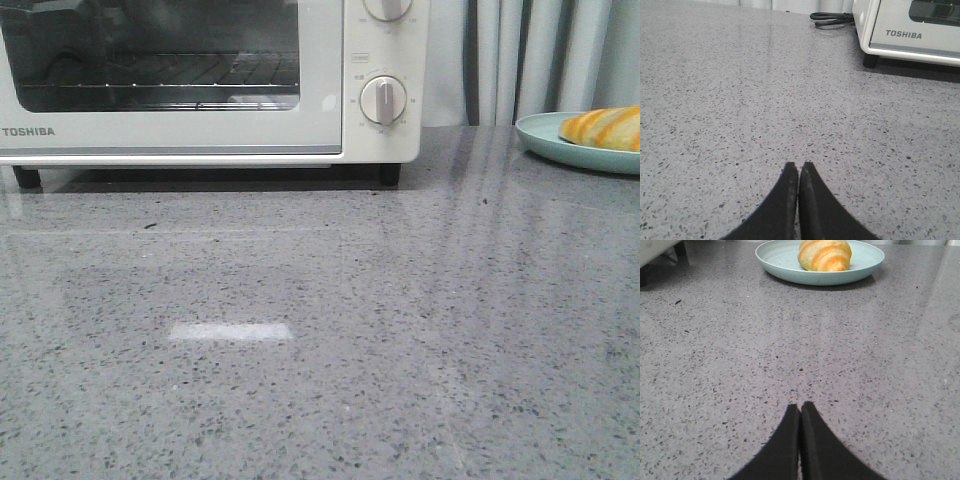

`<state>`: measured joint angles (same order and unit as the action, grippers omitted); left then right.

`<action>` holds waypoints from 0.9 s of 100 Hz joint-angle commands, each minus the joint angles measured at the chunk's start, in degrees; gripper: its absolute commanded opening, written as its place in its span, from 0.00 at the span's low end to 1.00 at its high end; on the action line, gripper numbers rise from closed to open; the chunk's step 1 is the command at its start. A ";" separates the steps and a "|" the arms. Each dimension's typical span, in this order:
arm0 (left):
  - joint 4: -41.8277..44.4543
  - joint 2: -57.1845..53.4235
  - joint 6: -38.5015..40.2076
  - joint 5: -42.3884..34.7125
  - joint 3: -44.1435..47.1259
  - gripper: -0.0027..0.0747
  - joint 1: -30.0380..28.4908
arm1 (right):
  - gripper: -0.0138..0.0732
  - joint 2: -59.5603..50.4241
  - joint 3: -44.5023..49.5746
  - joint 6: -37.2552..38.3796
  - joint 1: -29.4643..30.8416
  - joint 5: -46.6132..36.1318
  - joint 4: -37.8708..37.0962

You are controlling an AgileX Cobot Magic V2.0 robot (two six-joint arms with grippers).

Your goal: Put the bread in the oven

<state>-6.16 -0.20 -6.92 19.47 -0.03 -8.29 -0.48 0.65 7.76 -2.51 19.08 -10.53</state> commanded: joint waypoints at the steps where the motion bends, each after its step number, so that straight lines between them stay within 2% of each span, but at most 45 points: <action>1: -0.29 -1.77 0.54 -2.97 1.39 0.01 0.12 | 0.09 -1.18 0.66 -0.41 0.38 -2.02 -0.21; 80: -0.15 -1.77 0.54 -2.97 1.39 0.01 0.12 | 0.09 -1.18 0.66 -0.41 0.38 -2.13 -0.32; 90: 1.54 -1.77 0.43 -3.89 1.39 0.01 0.12 | 0.09 -1.18 0.66 -0.41 0.38 -4.27 -4.65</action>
<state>-5.46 -0.20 -6.92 19.47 -0.03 -8.29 -0.48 0.65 7.76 -2.51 19.08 -11.43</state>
